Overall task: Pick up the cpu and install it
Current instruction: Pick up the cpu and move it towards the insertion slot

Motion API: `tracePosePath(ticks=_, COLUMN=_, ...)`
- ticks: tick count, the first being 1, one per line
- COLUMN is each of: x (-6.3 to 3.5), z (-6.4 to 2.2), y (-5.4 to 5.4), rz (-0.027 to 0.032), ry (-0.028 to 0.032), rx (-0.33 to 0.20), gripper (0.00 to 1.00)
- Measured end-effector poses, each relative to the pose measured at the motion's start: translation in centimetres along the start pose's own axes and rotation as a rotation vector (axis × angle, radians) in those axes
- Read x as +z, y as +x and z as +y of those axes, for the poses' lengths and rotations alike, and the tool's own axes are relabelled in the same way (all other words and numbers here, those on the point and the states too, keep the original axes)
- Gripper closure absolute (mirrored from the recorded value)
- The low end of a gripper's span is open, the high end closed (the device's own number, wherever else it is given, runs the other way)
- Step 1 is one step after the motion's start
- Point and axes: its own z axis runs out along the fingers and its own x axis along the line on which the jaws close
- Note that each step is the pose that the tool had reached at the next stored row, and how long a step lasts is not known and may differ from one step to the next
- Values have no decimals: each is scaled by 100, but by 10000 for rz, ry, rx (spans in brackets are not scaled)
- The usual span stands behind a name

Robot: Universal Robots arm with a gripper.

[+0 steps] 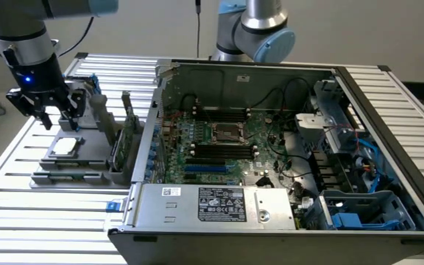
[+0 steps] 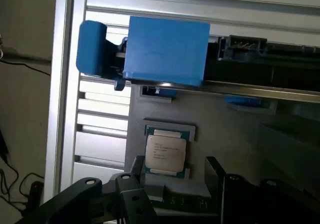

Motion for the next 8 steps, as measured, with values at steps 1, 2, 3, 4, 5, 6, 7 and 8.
tracePosePath(ticks=1, x=18, z=12, y=11, rz=1, ry=-2, rx=23, gripper=40)
tracePosePath(ticks=2, x=37, z=22, y=30, rz=4, ry=0, rx=36, gripper=40)
tracePosePath(ticks=3, x=58, z=30, y=56, rz=3, ry=1, rx=43, gripper=40)
tracePosePath(ticks=4, x=78, z=36, y=85, rz=1, ry=1, rx=45, gripper=40)
tracePosePath(ticks=5, x=99, z=40, y=118, rz=2, ry=3, rx=47, gripper=40)
tracePosePath(ticks=6, x=120, z=43, y=146, rz=3, ry=4, rx=46, gripper=40)
tracePosePath(ticks=7, x=140, z=46, y=162, rz=2, ry=3, rx=46, gripper=40)
tracePosePath(ticks=8, x=159, z=47, y=169, rz=1, ry=3, rx=46, gripper=40)
